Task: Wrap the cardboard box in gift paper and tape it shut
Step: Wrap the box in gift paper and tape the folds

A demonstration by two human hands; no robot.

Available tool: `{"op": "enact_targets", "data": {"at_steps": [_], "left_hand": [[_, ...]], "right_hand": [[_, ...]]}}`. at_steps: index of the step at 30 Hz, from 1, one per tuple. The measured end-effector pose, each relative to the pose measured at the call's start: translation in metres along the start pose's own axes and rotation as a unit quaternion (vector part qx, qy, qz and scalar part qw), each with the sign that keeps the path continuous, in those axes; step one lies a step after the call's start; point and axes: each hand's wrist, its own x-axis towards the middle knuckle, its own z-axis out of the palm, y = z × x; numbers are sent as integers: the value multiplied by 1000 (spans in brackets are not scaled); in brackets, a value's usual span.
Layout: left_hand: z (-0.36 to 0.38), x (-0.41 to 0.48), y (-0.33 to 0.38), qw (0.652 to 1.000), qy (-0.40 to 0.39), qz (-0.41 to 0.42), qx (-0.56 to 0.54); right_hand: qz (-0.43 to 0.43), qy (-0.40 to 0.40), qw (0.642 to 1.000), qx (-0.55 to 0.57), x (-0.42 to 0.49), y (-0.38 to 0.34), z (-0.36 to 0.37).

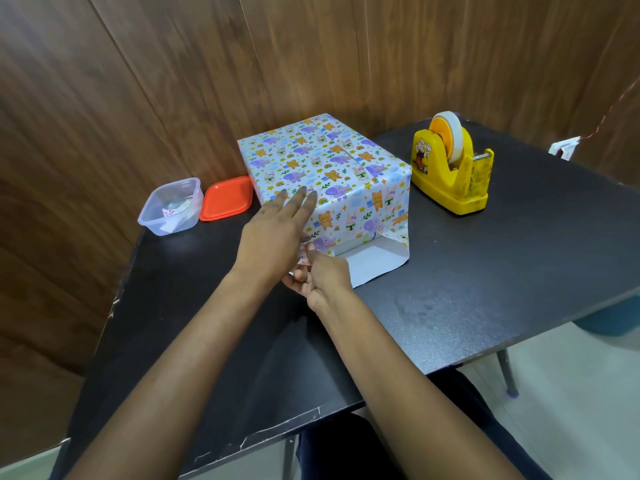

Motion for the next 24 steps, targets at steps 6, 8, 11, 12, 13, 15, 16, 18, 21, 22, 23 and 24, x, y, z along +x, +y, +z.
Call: {"op": "enact_targets", "data": {"at_steps": [6, 8, 11, 12, 13, 15, 16, 18, 21, 22, 23, 24], "left_hand": [[2, 1, -3, 1000, 27, 8, 6], [2, 0, -1, 999, 33, 10, 5], [3, -1, -2, 999, 36, 13, 5], [4, 0, -2, 999, 40, 16, 7], [4, 0, -3, 999, 44, 20, 8], [5, 0, -3, 998, 51, 20, 12], [6, 1, -3, 998, 55, 18, 12], [6, 0, -3, 998, 60, 21, 10], [6, 0, -2, 998, 57, 21, 5], [6, 0, -2, 998, 52, 18, 5], [5, 0, -2, 999, 46, 13, 4], [4, 0, -1, 999, 40, 8, 4]], "right_hand": [[-214, 72, 793, -565, -4, -24, -26], [-250, 107, 695, -666, 4, -34, -29], [-264, 107, 647, -707, 18, -40, -25], [-275, 106, 633, -716, 22, -39, -23], [-288, 107, 620, -722, 25, -38, -23], [-315, 114, 596, -730, 27, -38, -23], [-324, 113, 583, -737, 28, -38, -23], [-352, 108, 542, -756, 28, -36, -24], [-393, 82, 480, -780, 32, -29, -23], [-402, 72, 469, -783, 34, -27, -23], [-412, 70, 459, -784, 35, -25, -24], [-419, 71, 449, -786, 36, -26, -24]]}}
